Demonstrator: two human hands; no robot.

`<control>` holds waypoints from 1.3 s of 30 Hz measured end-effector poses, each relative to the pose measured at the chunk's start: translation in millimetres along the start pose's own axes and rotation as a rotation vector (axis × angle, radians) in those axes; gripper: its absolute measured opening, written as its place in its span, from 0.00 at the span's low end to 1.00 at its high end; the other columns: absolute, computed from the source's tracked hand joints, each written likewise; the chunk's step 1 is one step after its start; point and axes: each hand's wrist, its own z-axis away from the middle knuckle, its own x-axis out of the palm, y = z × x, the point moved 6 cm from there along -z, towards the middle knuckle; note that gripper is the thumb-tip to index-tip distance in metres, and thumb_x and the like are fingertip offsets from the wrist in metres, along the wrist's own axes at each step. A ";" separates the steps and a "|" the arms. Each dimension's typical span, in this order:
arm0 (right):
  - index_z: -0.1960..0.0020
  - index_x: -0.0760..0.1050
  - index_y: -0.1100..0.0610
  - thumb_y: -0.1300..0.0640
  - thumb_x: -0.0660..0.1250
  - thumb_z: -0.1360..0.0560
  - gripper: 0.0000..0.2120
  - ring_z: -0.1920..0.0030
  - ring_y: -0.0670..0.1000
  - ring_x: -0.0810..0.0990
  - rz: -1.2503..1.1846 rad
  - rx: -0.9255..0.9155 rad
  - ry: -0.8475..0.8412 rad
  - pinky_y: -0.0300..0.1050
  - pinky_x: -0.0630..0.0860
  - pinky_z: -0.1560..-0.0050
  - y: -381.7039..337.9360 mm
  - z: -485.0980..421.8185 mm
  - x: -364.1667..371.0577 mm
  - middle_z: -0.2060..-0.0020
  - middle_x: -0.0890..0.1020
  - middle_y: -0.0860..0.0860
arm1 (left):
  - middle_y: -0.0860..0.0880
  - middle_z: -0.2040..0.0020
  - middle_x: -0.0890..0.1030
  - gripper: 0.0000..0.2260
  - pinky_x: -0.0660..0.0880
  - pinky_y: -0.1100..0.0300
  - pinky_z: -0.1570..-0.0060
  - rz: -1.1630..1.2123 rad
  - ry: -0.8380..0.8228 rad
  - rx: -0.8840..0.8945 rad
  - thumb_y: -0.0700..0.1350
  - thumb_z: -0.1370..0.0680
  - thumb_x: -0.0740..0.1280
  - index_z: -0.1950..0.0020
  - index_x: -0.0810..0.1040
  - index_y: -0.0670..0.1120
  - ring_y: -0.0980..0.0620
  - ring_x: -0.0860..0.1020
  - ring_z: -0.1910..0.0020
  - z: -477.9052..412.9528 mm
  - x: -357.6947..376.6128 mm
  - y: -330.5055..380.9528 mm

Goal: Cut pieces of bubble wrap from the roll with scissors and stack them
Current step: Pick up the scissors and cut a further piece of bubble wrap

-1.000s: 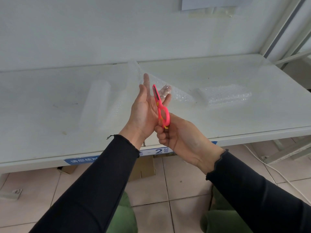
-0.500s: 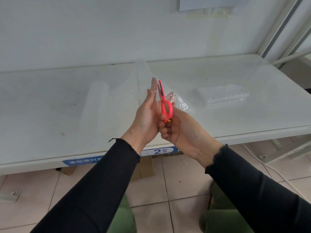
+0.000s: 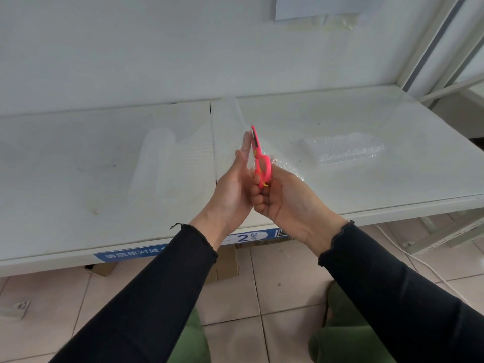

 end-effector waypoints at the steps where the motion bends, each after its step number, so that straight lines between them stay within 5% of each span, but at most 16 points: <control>1: 0.60 0.75 0.57 0.50 0.62 0.19 0.15 0.69 0.49 0.71 -0.005 0.002 0.012 0.39 0.72 0.65 1.0 -0.8 -0.8 0.67 0.74 0.53 | 0.42 0.39 0.70 0.19 0.62 0.54 0.35 -0.008 0.000 -0.003 0.65 0.17 0.52 0.25 0.62 0.72 0.47 0.68 0.43 1.6 0.8 0.2; 2: 0.60 0.76 0.57 0.50 0.62 0.19 0.15 0.69 0.49 0.71 -0.008 0.002 0.020 0.39 0.72 0.66 1.8 -1.6 -1.4 0.67 0.74 0.54 | 0.43 0.38 0.74 0.19 0.68 0.56 0.35 -0.020 0.007 -0.004 0.64 0.17 0.50 0.25 0.61 0.71 0.50 0.58 0.36 3.2 1.0 0.2; 3: 0.61 0.76 0.57 0.51 0.62 0.19 0.15 0.69 0.49 0.71 -0.008 0.002 0.021 0.39 0.72 0.66 2.1 -2.1 -1.6 0.68 0.74 0.54 | 0.44 0.38 0.76 0.20 0.70 0.56 0.34 -0.044 0.015 -0.006 0.64 0.16 0.49 0.24 0.61 0.71 0.49 0.76 0.32 4.4 0.7 0.3; 4: 0.61 0.76 0.57 0.51 0.62 0.19 0.16 0.69 0.49 0.71 -0.003 0.001 0.017 0.39 0.72 0.66 2.0 -2.9 -1.6 0.68 0.74 0.54 | 0.44 0.38 0.76 0.19 0.68 0.54 0.31 -0.060 0.016 -0.002 0.63 0.16 0.49 0.24 0.61 0.71 0.46 0.76 0.31 5.6 1.0 1.3; 6: 0.60 0.75 0.57 0.49 0.62 0.19 0.15 0.68 0.49 0.71 0.010 -0.001 0.000 0.40 0.72 0.64 0.2 -4.4 -1.3 0.68 0.75 0.53 | 0.43 0.40 0.71 0.19 0.64 0.52 0.33 -0.088 0.032 0.006 0.64 0.17 0.52 0.26 0.64 0.71 0.40 0.72 0.39 8.3 1.7 3.4; 10: 0.54 0.75 0.58 0.47 0.64 0.20 0.14 0.68 0.49 0.72 0.002 0.000 0.026 0.41 0.72 0.63 -4.8 -9.7 -6.3 0.67 0.75 0.52 | 0.51 0.54 0.79 0.18 0.70 0.62 0.50 -0.074 0.031 0.023 0.61 0.16 0.54 0.27 0.68 0.67 0.51 0.71 0.57 13.1 5.4 -0.1; 14: 0.53 0.74 0.59 0.51 0.64 0.20 0.11 0.68 0.48 0.72 -0.002 -0.007 0.045 0.41 0.72 0.64 -4.2 -14.2 -9.5 0.67 0.74 0.53 | 0.49 0.44 0.81 0.15 0.72 0.60 0.40 -0.064 0.013 0.017 0.60 0.16 0.54 0.38 0.78 0.70 0.52 0.76 0.47 19.0 10.1 1.8; 16: 0.53 0.74 0.59 0.51 0.64 0.20 0.11 0.68 0.48 0.72 0.007 -0.016 0.036 0.41 0.72 0.64 -3.5 -15.8 -8.6 0.67 0.74 0.54 | 0.51 0.48 0.80 0.14 0.71 0.60 0.39 -0.036 0.014 0.007 0.60 0.17 0.55 0.39 0.80 0.68 0.52 0.75 0.48 21.2 10.9 3.3; 19: 0.57 0.74 0.57 0.48 0.64 0.20 0.14 0.68 0.49 0.72 0.010 -0.039 0.025 0.42 0.72 0.64 -7.0 -19.1 -8.7 0.66 0.74 0.53 | 0.48 0.54 0.67 0.14 0.67 0.56 0.34 0.012 -0.014 0.019 0.63 0.21 0.64 0.43 0.81 0.58 0.47 0.67 0.48 24.7 15.3 2.4; 22: 0.52 0.74 0.59 0.48 0.64 0.20 0.13 0.69 0.49 0.72 0.001 -0.037 0.051 0.41 0.73 0.67 -8.3 -22.6 -13.0 0.66 0.75 0.54 | 0.47 0.43 0.63 0.15 0.64 0.49 0.24 0.030 -0.044 0.004 0.60 0.18 0.59 0.48 0.86 0.60 0.48 0.64 0.42 29.5 19.5 -0.1; 27: 0.56 0.75 0.59 0.50 0.65 0.20 0.12 0.70 0.49 0.72 -0.010 -0.028 0.067 0.41 0.73 0.67 -5.9 -25.7 -14.4 0.67 0.75 0.54 | 0.50 0.49 0.74 0.13 0.65 0.51 0.25 0.048 0.004 -0.031 0.59 0.18 0.60 0.44 0.85 0.62 0.53 0.70 0.39 32.9 20.5 0.9; 29: 0.58 0.75 0.57 0.48 0.65 0.20 0.14 0.70 0.49 0.72 -0.023 -0.026 0.072 0.41 0.73 0.67 -9.7 -26.0 -15.0 0.67 0.75 0.53 | 0.55 0.43 0.81 0.14 0.65 0.50 0.25 0.030 -0.008 -0.043 0.58 0.17 0.61 0.37 0.82 0.60 0.54 0.76 0.33 32.7 21.6 -1.4; 31: 0.59 0.74 0.56 0.47 0.64 0.20 0.15 0.70 0.49 0.72 -0.034 -0.027 0.080 0.40 0.74 0.69 -14.7 -26.2 -17.7 0.68 0.75 0.52 | 0.55 0.32 0.78 0.17 0.63 0.50 0.23 0.025 -0.031 -0.048 0.57 0.16 0.59 0.29 0.76 0.59 0.54 0.74 0.28 32.3 22.1 -5.2; 34: 0.61 0.75 0.56 0.46 0.64 0.19 0.17 0.72 0.48 0.71 -0.020 -0.025 0.099 0.39 0.74 0.69 -17.9 -27.0 -22.8 0.68 0.75 0.52 | 0.58 0.29 0.76 0.20 0.61 0.50 0.22 0.030 -0.065 -0.050 0.55 0.14 0.55 0.22 0.64 0.61 0.57 0.72 0.27 31.8 18.7 -13.2; 39: 0.61 0.75 0.56 0.48 0.67 0.21 0.15 0.72 0.48 0.72 -0.010 -0.029 0.098 0.40 0.72 0.68 -12.4 -28.7 -25.9 0.68 0.76 0.52 | 0.55 0.19 0.60 0.23 0.57 0.48 0.21 -0.003 -0.099 -0.091 0.59 0.15 0.53 0.20 0.53 0.65 0.56 0.63 0.22 36.0 16.4 -22.8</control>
